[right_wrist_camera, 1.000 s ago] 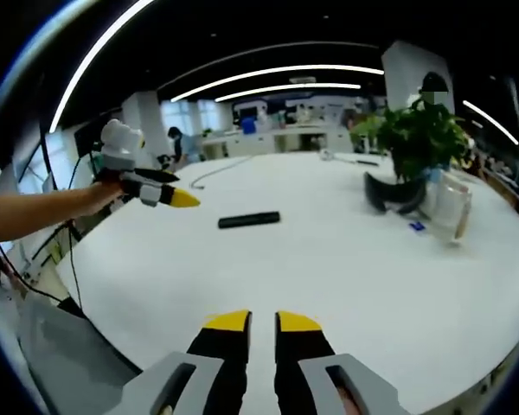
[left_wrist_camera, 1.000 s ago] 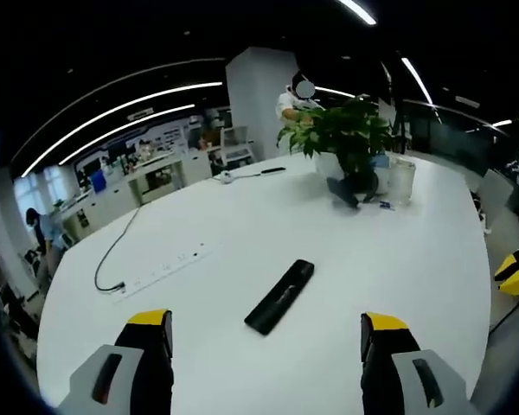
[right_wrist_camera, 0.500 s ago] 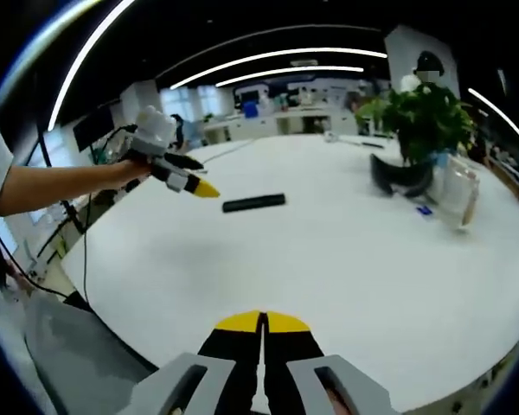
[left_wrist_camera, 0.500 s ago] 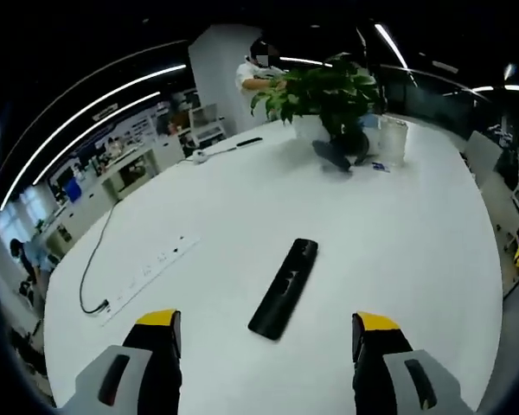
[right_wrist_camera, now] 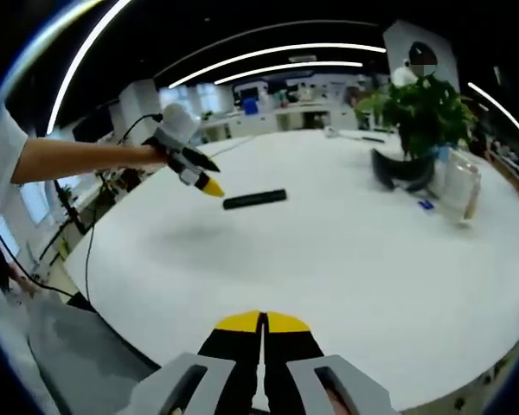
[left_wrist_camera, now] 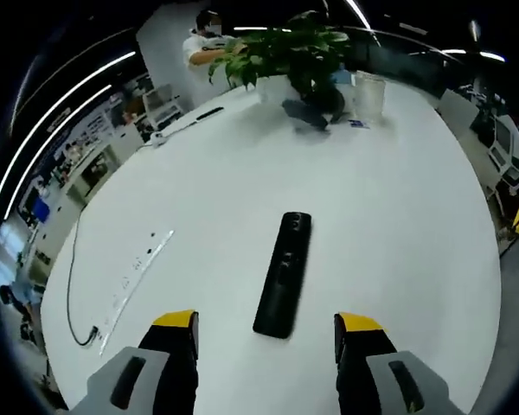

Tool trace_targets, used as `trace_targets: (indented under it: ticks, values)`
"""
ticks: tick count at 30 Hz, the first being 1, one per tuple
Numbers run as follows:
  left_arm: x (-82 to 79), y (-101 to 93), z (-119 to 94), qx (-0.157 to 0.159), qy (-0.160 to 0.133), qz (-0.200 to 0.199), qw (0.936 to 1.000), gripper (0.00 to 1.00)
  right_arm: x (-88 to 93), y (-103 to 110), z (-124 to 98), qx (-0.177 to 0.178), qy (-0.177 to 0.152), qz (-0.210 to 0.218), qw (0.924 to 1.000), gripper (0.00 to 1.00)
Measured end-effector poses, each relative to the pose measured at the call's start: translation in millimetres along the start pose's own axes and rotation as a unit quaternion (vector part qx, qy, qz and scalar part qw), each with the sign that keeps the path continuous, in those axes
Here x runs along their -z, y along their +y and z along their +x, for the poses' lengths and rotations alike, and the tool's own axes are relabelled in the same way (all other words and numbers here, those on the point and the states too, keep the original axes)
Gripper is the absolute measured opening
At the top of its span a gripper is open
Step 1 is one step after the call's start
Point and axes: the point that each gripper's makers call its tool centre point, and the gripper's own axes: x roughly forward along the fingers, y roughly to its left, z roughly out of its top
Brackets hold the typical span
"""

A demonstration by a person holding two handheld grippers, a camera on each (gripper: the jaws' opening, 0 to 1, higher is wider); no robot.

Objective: Press the specified remote control buttons in sequence, fully releasing each button before pressing the next.

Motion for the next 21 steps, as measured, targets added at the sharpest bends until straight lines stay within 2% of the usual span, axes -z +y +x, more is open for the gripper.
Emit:
trace_targets:
  ticks: [4,7,9,13,21]
  values:
    - [0.4,-2.8,7.4,0.015,0.012,-0.003,0.9998,0.62,1.1,-0.1,0.7,0.000,0.003,-0.002,1.0000,0.00]
    - [6.3,-1.0,14.9,0.020,0.033,0.011,0.9992,0.58,1.1,-0.6,0.7,0.001,0.003,-0.003,1.0000,0.00]
    - [10.6,-0.8,20.6,0.029,0.045,0.005,0.9985,0.57,1.5,-1.1,0.9,0.002,0.005,-0.001,1.0000,0.00]
    - [14.3,1.2,27.6,0.033,0.056,0.019,0.9977,0.47,2.2,-1.8,1.3,0.003,0.007,0.001,1.0000,0.00]
    - [20.1,9.2,39.2,0.042,0.077,0.015,0.9960,0.44,4.4,-1.5,2.8,0.002,0.015,-0.001,0.9999,0.00]
